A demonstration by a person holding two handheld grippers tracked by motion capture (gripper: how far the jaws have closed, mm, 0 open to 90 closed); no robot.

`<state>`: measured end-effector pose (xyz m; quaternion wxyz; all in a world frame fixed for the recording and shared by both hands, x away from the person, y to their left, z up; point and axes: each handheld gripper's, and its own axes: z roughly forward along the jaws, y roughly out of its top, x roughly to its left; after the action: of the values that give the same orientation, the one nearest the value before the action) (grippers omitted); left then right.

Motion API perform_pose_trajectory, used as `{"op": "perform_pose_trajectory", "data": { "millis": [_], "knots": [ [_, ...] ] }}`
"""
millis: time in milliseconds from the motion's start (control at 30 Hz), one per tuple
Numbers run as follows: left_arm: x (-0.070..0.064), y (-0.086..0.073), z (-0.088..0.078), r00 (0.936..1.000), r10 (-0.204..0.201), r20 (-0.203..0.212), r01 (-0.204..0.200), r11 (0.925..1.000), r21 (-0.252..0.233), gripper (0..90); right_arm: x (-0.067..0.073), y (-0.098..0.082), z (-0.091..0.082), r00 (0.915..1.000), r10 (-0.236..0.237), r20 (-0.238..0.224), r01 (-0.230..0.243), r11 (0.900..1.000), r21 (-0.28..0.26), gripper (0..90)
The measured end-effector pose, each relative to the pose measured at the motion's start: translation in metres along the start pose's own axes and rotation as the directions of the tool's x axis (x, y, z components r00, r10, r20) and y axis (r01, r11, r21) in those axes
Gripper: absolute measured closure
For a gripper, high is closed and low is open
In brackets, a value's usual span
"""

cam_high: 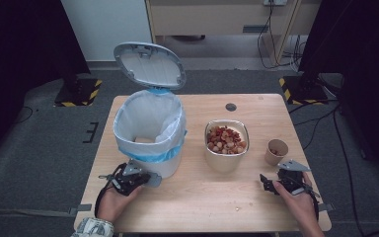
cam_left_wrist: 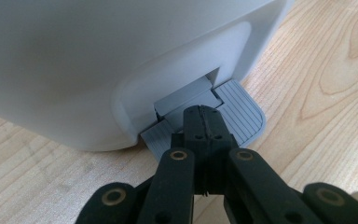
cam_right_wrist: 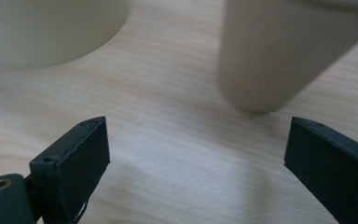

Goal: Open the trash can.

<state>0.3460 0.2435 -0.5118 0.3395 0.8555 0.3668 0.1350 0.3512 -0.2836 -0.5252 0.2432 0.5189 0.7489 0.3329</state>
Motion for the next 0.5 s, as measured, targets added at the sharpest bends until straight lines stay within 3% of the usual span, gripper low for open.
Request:
{"op": "perform_pose_trajectory", "data": {
  "millis": [200, 300, 367, 500],
  "knots": [
    [0.001, 0.000, 0.000, 1.0000, -0.001, 0.002, 0.001, 1.0000, 0.000, 90.0, -0.011, 0.005, -0.004, 0.9958, 0.054, 0.074, -0.048, 0.996, -0.081, 7.0],
    [0.001, 0.000, 0.000, 1.0000, 0.001, 0.003, -0.001, 1.0000, 0.000, 90.0, -0.017, 0.009, -0.002, 0.9939, 0.072, 0.083, -0.063, 0.992, -0.113, 6.9],
    [0.001, 0.000, 0.000, 1.0000, 0.001, 0.003, -0.001, 1.0000, 0.000, 90.0, -0.019, 0.012, 0.002, 0.9948, 0.058, 0.083, -0.049, 0.992, -0.115, 6.4],
    [0.001, 0.000, 0.000, 1.0000, 0.001, 0.004, -0.001, 1.0000, 0.000, 90.0, -0.022, 0.016, 0.008, 0.9941, 0.075, 0.079, -0.064, 0.989, -0.130, 5.9]
  ]
}}
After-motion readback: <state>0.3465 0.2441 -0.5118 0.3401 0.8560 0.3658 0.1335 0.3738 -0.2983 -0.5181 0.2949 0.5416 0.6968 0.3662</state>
